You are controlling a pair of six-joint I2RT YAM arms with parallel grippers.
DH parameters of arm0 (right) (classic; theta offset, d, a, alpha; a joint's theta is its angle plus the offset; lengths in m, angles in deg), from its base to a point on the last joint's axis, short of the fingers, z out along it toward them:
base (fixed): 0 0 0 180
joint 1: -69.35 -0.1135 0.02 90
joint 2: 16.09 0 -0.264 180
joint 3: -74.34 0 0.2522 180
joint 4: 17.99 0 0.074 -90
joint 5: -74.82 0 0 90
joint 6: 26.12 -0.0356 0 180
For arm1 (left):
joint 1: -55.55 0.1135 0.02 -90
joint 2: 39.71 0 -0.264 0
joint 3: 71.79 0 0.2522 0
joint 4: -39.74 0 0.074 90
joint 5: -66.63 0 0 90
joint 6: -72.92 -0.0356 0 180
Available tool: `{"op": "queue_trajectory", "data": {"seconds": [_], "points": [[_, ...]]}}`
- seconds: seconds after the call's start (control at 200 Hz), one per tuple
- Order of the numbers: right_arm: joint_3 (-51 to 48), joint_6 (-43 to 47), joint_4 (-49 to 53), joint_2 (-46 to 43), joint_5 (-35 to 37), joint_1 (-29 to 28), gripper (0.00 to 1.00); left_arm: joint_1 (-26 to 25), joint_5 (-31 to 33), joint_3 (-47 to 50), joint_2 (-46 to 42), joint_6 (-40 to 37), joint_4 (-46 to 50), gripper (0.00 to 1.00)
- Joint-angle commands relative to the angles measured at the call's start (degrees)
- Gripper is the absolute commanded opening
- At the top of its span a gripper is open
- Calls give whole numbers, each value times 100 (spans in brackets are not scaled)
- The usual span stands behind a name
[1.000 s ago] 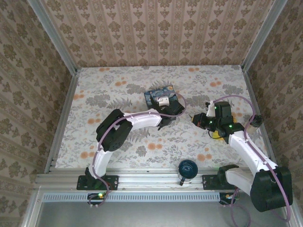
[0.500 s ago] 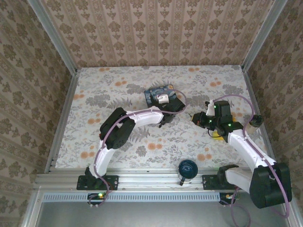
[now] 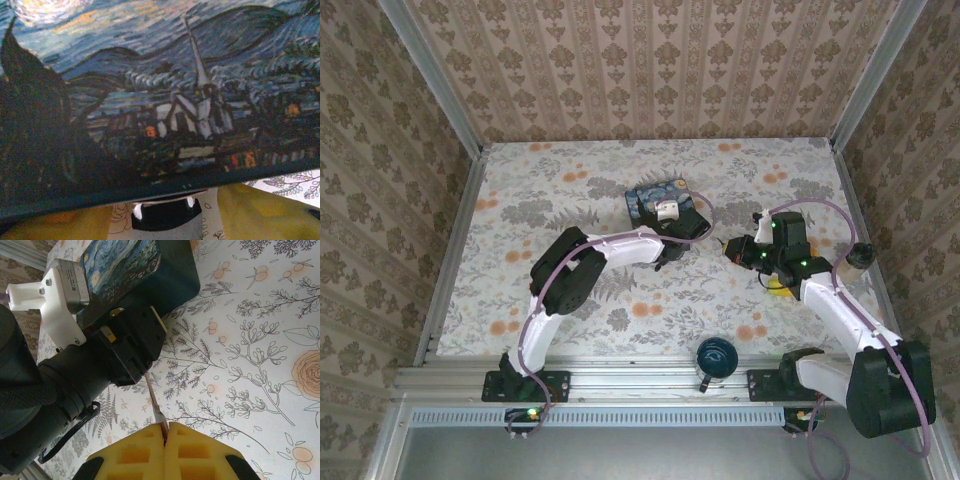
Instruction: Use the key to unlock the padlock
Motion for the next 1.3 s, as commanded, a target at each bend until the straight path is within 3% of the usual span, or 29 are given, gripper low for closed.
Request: {"op": "queue_trajectory", "data": {"seconds": [0.0, 0.635, 0.895, 1.05, 1.295], "points": [[12, -12, -106, -30, -44, 28, 0, 94, -45, -101, 113, -109, -57, 55], [11, -53, -281, 149, -96, 33, 0, 163, 90, -268, 386, -83, -61, 52], [-5, -82, -367, 199, -158, 33, 0, 170, 200, -73, 412, -438, -794, 53], [-24, -100, -382, 199, -151, 33, 0, 180, 265, 32, 460, -733, -1277, 46], [-28, -85, -365, 217, -166, 33, 0, 256, 315, -115, 579, -628, -1069, 31]]}}
